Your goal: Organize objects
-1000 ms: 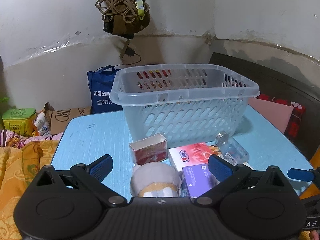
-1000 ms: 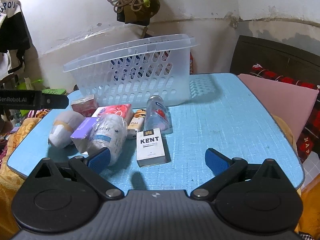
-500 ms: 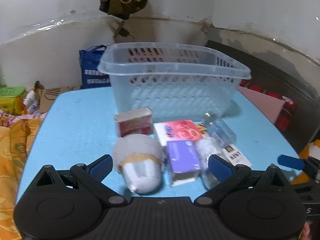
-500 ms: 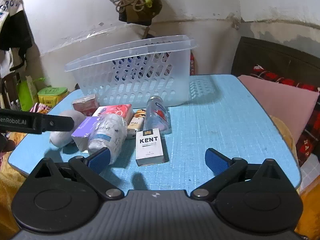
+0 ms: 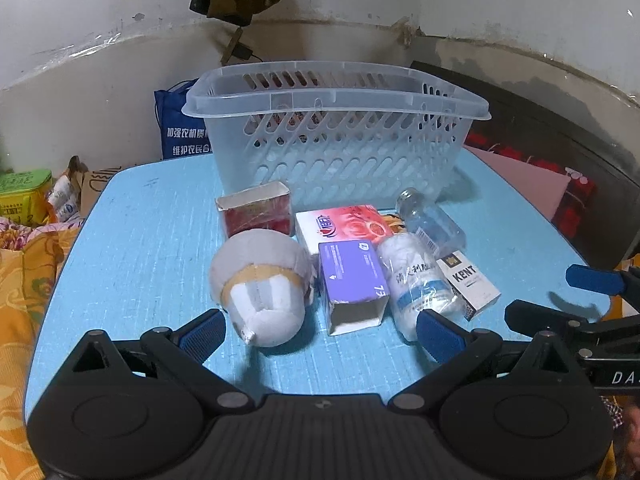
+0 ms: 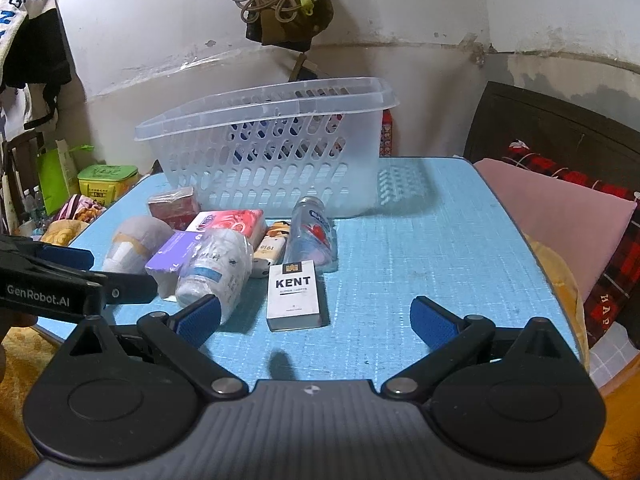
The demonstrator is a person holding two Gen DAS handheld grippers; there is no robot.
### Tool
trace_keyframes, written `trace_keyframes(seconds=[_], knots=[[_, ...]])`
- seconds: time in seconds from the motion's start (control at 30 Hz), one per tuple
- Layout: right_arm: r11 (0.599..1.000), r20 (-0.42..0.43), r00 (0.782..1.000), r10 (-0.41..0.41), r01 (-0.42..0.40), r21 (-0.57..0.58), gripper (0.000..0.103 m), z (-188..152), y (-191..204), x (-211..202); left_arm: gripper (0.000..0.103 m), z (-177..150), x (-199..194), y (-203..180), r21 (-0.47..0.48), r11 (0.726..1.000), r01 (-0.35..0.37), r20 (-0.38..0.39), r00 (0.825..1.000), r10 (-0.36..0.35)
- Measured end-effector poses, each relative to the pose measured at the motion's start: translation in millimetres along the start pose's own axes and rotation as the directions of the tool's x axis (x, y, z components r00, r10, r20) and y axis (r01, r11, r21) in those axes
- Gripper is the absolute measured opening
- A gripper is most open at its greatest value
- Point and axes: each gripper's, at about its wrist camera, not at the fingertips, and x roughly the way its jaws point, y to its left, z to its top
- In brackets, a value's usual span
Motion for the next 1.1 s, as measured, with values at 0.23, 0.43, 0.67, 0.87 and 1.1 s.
trace_keyframes(seconds=[0.23, 0.43, 0.67, 0.87, 1.1], knots=[[1.0, 0.0, 1.0, 0.01, -0.01, 0.005, 0.103, 0.4, -1.8, 0.8, 0.103, -0.9, 1.2, 1.7, 0.003, 1.0, -0.004, 0.0, 1.0, 0.004], [1.0, -0.003, 1.0, 0.018, -0.018, 0.004, 0.103, -0.5, -1.6, 1.0, 0.103, -1.1, 2.6, 1.0, 0.008, 1.0, 0.001, -0.002, 1.0, -0.001], [1.0, -0.007, 1.0, 0.023, -0.023, 0.018, 0.103, -1.3, -4.1, 1.6, 0.103, -0.9, 4.9, 2.0, 0.006, 1.0, -0.002, -0.008, 1.0, 0.002], [0.999, -0.008, 1.0, 0.026, -0.025, 0.02, 0.103, -1.3, -5.0, 1.6, 0.103, -1.0, 4.6, 1.3, 0.008, 1.0, 0.007, -0.007, 1.0, -0.007], [0.999, -0.009, 1.0, 0.027, -0.027, 0.023, 0.103, -1.7, -5.9, 1.4, 0.103, -1.1, 5.4, 1.6, 0.007, 1.0, 0.009, -0.008, 1.0, -0.009]])
